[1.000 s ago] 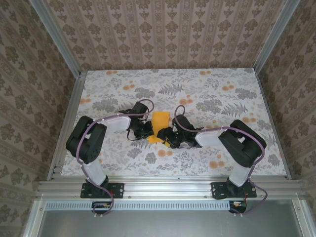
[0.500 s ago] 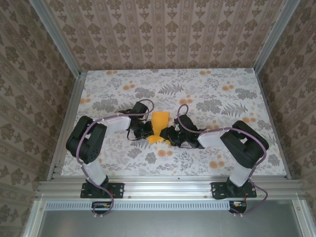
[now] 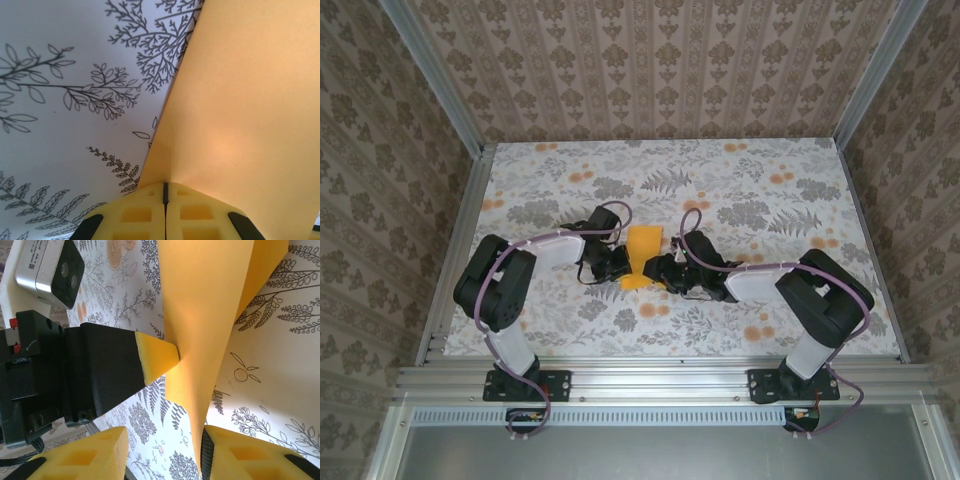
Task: Fold a paper plane with a square sheet of paper (pick it up from the middle)
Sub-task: Third fold the triangle at the center of the table.
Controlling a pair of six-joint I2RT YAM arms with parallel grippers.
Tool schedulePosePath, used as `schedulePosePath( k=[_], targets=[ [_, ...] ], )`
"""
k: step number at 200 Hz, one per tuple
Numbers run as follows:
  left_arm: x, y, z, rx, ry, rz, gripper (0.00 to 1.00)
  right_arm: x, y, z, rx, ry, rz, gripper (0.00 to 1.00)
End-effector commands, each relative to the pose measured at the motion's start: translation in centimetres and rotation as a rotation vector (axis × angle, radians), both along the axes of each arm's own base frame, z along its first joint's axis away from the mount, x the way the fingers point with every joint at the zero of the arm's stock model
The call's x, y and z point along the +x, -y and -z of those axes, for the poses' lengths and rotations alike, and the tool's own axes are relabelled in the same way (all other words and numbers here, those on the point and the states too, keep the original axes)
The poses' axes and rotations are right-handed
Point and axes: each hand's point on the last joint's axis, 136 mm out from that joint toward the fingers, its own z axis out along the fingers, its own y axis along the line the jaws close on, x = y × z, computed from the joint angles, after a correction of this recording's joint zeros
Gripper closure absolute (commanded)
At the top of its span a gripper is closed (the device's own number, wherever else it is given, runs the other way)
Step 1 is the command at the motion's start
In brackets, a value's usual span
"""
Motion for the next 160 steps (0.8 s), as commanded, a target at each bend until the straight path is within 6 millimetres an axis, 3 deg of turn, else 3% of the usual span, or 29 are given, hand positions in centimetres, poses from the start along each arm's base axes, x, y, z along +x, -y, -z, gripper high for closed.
schedulePosePath(
  k=[1,22,35,60,86,106,134,160],
  targets=[
    [-2.2,-1.4,1.9,0.072,-0.092,0.004,0.93,0.0,-0.3,0.7,0.003,-0.04,-0.004,0.61],
    [-2.1,-1.2,1.6,0.061,-0.084,0.006,0.93,-0.3,0.3,1.6,-0.016,-0.081,0.021,0.7],
    [-2.0,-0.9,1.0,0.045,-0.07,0.009,0.93,-0.7,0.8,2.2,-0.043,-0.108,0.034,0.83],
    [-0.8,0.5,-1.4,-0.042,0.005,0.023,0.88,-1.5,1.6,3.0,-0.116,-0.157,0.019,1.0],
    [1.0,2.3,-4.6,-0.158,0.107,0.047,0.76,-2.7,2.6,3.2,-0.196,-0.2,-0.034,1.0],
    [2.2,3.1,-5.8,-0.199,0.154,0.056,0.72,-3.8,3.4,3.5,-0.242,-0.239,-0.088,1.0],
    [3.3,3.6,-5.2,-0.198,0.157,0.073,0.72,-4.8,4.6,3.5,-0.287,-0.271,-0.141,1.0],
    [3.5,3.7,-3.3,-0.164,0.119,0.074,0.77,-4.7,5.2,3.2,-0.307,-0.273,-0.166,1.0]
  ],
)
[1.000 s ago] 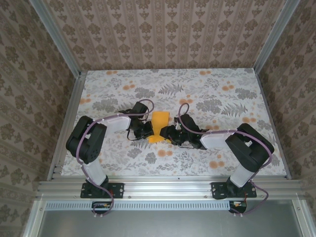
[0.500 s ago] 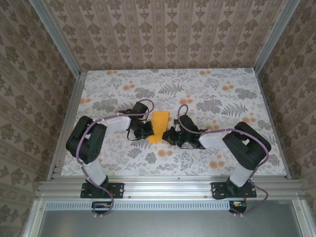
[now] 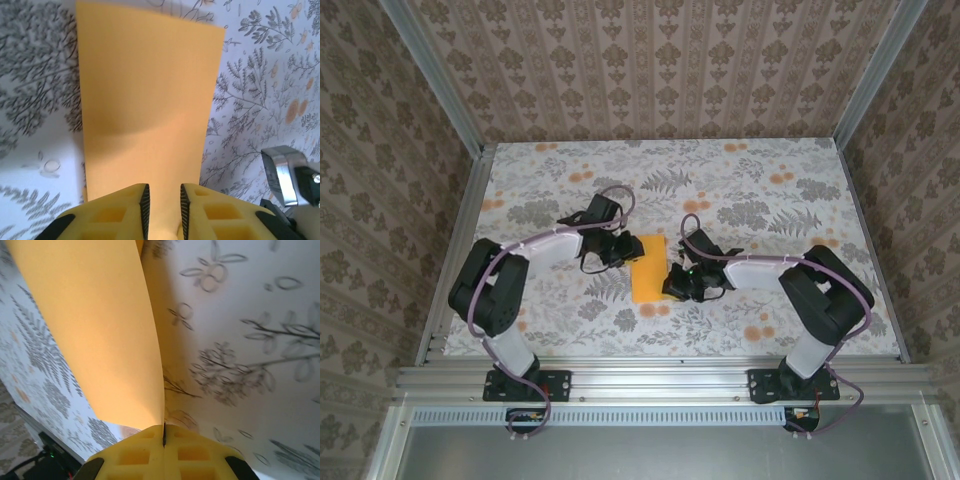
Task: Fold a paper plane with a square sheet of paper (pick it up from the middle)
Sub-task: Third fold the triangle at the center of the table.
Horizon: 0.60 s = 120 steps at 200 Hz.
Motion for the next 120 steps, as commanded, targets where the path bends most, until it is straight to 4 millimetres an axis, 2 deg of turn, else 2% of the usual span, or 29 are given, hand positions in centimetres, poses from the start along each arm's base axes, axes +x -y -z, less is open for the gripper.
schedulePosePath(
  k=[1,44,77,120],
  targets=[
    [0.5,0.2,1.4,0.013,-0.016,0.024,0.77,-1.1,0.8,-0.9,-0.028,-0.034,-0.07,1.0],
    [0.0,-0.1,3.9,0.057,-0.066,0.026,0.85,-0.1,0.3,-1.7,-0.024,-0.016,-0.083,1.0],
    [-0.4,-0.6,4.9,0.089,-0.084,0.027,0.88,1.2,-0.7,-2.9,0.007,0.014,-0.067,1.0],
    [-0.7,-0.9,5.6,0.105,-0.096,0.025,0.89,2.7,-3.0,-3.9,0.084,0.046,-0.052,1.0]
  ],
)
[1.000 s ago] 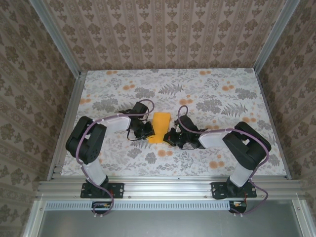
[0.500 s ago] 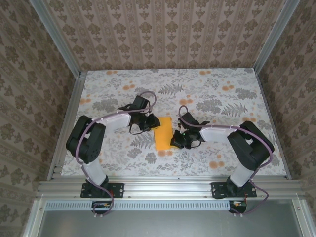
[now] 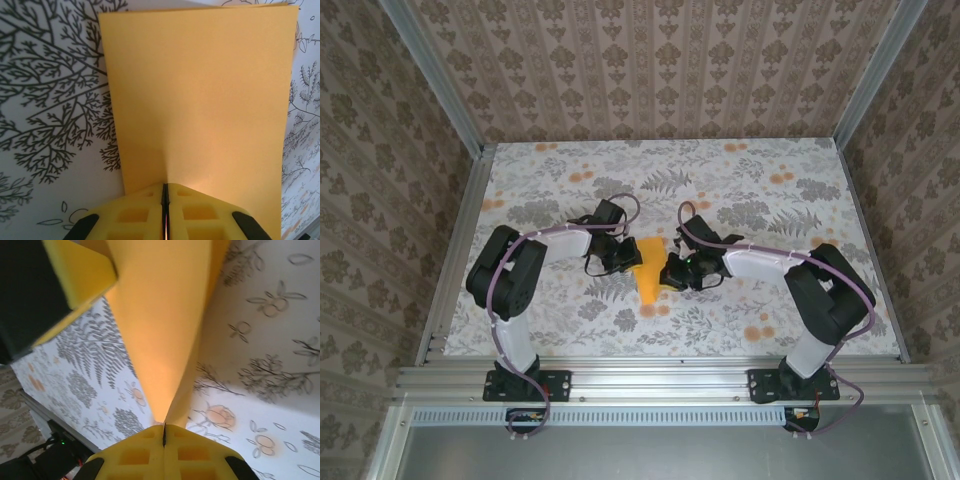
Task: Fold a paper plane with a square sheet of paper (pick it up from the middle)
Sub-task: Third fold the triangle at the center of the table.
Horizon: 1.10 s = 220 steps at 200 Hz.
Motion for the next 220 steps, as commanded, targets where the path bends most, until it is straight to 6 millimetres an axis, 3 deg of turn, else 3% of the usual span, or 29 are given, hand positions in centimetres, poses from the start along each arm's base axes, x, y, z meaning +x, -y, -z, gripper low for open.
schedulePosePath(
  k=[1,69,137,220],
  targets=[
    [-0.5,-0.7,1.2,0.044,-0.019,0.014,0.89,1.0,-1.8,-0.9,0.062,0.007,0.001,1.0],
    [-0.3,-0.5,0.8,0.04,-0.009,0.018,0.9,2.6,-4.2,-0.3,0.105,0.029,0.006,0.99],
    [0.0,-0.3,0.1,0.031,0.005,0.017,0.9,3.1,-3.8,1.8,0.073,0.013,0.065,0.98],
    [-0.4,-0.6,0.8,0.047,-0.013,0.015,0.9,3.2,-3.1,3.4,0.04,-0.002,0.106,0.97]
  ],
)
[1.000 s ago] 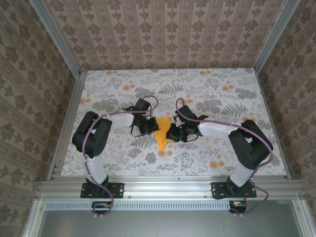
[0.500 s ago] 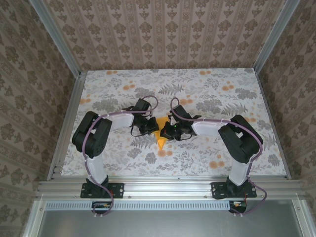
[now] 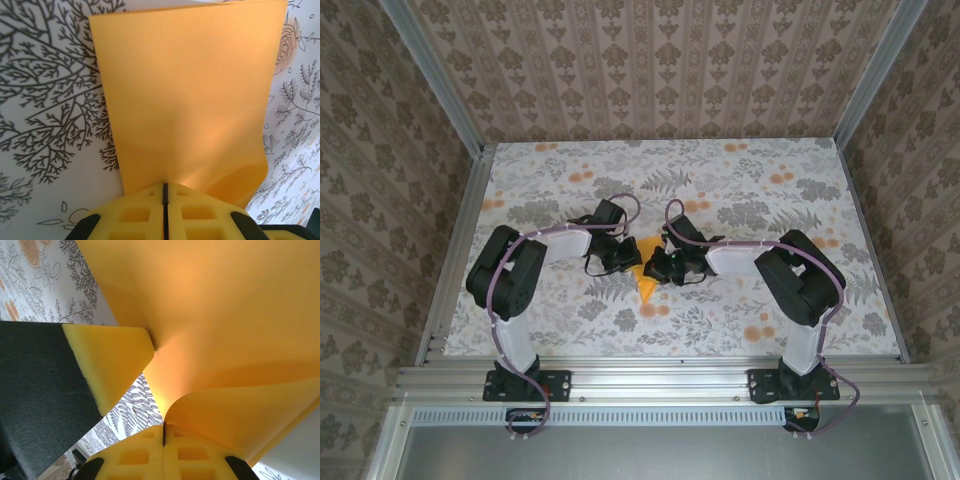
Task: Fold a paper plane with a square sheet of paper (pick it up from the middle)
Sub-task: Third fold the triangle at the center of the table.
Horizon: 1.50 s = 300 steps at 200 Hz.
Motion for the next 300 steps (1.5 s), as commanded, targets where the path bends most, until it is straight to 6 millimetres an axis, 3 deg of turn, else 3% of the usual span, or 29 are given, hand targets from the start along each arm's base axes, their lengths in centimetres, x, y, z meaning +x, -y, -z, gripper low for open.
schedulePosePath(
  k=[1,90,300],
  targets=[
    [-0.4,-0.6,0.8,0.045,-0.016,0.008,0.9,-0.2,0.5,1.1,-0.034,-0.013,0.021,0.97],
    [-0.5,-0.4,0.9,0.048,-0.019,0.014,0.9,-1.2,1.1,1.4,-0.068,-0.032,-0.02,0.93],
    [-0.8,-0.3,0.9,0.052,-0.022,0.021,0.9,-0.5,0.2,2.3,-0.023,-0.039,0.012,0.92]
  ],
)
